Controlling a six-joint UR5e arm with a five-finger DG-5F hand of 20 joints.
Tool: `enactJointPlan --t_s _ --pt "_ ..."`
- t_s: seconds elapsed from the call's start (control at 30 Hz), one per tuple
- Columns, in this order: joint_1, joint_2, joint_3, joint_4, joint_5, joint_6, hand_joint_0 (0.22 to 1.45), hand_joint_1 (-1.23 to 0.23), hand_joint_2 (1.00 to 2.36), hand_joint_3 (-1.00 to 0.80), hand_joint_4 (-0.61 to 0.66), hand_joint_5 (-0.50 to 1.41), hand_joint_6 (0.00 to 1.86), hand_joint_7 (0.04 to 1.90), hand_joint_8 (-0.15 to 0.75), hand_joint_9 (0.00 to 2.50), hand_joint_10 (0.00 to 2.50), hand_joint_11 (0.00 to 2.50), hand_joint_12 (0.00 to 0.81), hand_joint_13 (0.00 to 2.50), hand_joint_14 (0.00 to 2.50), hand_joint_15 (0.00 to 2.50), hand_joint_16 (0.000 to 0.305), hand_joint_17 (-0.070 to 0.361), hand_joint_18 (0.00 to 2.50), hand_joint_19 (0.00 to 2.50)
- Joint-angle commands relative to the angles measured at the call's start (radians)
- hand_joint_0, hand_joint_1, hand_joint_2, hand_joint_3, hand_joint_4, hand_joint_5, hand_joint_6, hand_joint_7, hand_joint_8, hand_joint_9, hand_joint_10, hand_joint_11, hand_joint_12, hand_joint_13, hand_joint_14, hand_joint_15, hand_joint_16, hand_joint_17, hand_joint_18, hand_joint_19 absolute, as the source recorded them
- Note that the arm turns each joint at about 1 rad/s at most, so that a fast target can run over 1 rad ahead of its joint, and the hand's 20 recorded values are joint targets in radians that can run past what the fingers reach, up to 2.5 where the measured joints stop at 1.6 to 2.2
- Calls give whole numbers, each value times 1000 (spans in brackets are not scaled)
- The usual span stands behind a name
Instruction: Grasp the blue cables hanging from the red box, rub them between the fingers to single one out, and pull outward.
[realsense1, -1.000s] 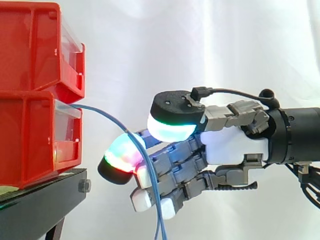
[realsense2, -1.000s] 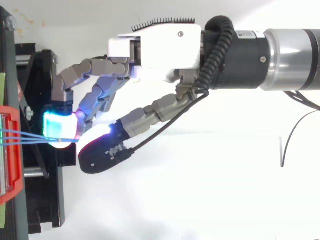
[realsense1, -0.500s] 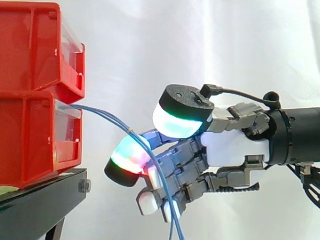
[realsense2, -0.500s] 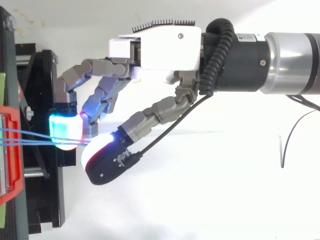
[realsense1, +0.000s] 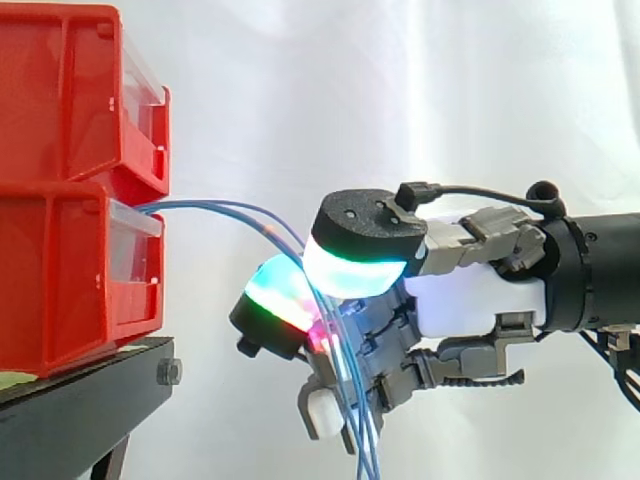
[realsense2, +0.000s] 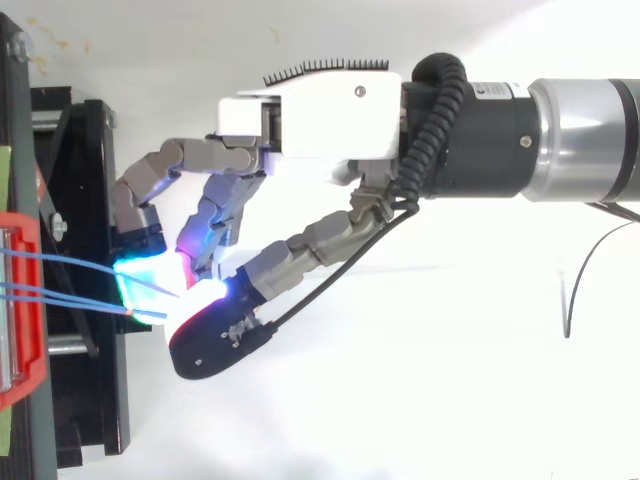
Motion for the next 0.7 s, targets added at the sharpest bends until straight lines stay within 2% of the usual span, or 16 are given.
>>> enactJointPlan --t_s 0.0,0.17,0.47,0.67 --pt "1 0 5 -4 0 4 640 -825 1014 -249 84 -153 896 1253 256 957 12 771 354 924 18 618 41 93 793 720" --pt "6 -1 4 -4 0 4 625 -806 1013 -300 132 -151 890 1230 257 966 12 759 354 925 18 622 41 92 786 729" --pt "9 0 5 -10 1 13 602 -747 1013 -286 159 -138 872 1318 266 1000 14 766 359 936 17 635 41 93 784 749" --pt "9 5 8 -13 -2 16 657 -833 1013 -306 107 -168 898 1220 252 918 10 775 357 919 19 628 42 95 800 711"
